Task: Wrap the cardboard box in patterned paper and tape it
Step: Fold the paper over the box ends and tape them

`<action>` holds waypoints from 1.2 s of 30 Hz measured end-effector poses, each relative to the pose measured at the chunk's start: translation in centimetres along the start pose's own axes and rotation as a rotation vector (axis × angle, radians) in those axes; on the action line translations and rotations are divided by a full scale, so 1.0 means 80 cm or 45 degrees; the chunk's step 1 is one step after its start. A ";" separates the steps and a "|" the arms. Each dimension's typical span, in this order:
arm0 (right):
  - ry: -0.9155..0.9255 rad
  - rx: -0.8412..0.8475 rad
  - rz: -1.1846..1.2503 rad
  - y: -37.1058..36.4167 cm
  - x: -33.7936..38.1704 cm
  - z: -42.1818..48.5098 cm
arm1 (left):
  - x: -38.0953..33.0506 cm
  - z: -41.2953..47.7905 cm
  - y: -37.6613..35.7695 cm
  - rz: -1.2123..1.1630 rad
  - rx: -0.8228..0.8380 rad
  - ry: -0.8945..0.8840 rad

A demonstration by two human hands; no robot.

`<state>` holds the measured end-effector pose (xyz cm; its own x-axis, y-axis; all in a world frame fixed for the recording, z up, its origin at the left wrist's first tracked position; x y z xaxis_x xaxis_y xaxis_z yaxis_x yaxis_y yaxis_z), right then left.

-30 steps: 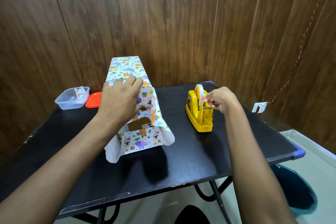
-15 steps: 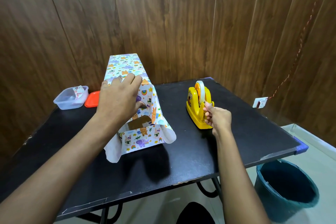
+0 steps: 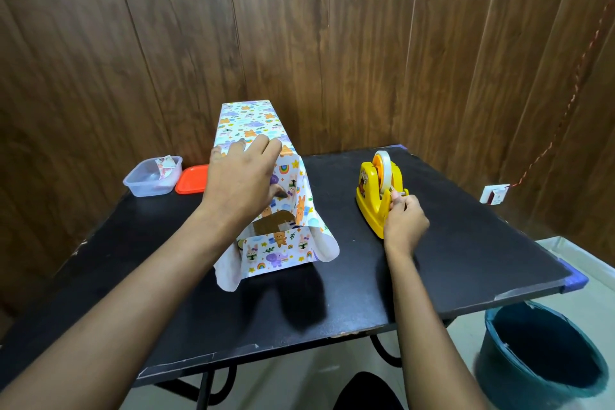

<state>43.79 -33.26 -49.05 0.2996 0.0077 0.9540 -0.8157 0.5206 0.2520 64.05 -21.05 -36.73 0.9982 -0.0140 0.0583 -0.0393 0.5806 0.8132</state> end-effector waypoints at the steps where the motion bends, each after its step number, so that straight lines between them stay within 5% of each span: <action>1: -0.014 -0.011 0.001 -0.001 0.001 -0.001 | 0.000 0.000 -0.001 0.011 -0.005 -0.003; 6: -0.324 0.324 0.626 0.011 -0.001 0.001 | 0.001 0.002 -0.002 0.005 0.010 0.006; 11: -0.298 0.326 0.320 0.017 0.006 0.011 | 0.003 0.002 -0.004 0.002 0.020 0.012; 18: -0.735 0.628 0.853 0.023 0.012 0.011 | 0.003 0.002 -0.003 0.010 0.033 0.009; 25: -0.952 0.548 1.089 0.017 -0.018 0.000 | 0.002 0.003 -0.003 0.038 0.059 0.015; 36: 0.136 1.102 0.744 0.082 0.104 -0.099 | 0.006 0.004 0.002 0.147 0.171 -0.019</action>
<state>44.83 -23.04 -40.77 -0.2467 0.1586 0.9560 -0.9103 -0.3764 -0.1725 64.47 -21.23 -36.39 0.9860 0.0335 0.1634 -0.1601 0.4650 0.8707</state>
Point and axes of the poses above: each hand's wrist, its own z-axis towards the middle knuckle, its own y-axis out of the back of the hand, x = y × z, the point moved 1 cm from there along z, towards the middle knuckle, and after that the axes turned 10 degrees about -z, right-handed, at the moved point
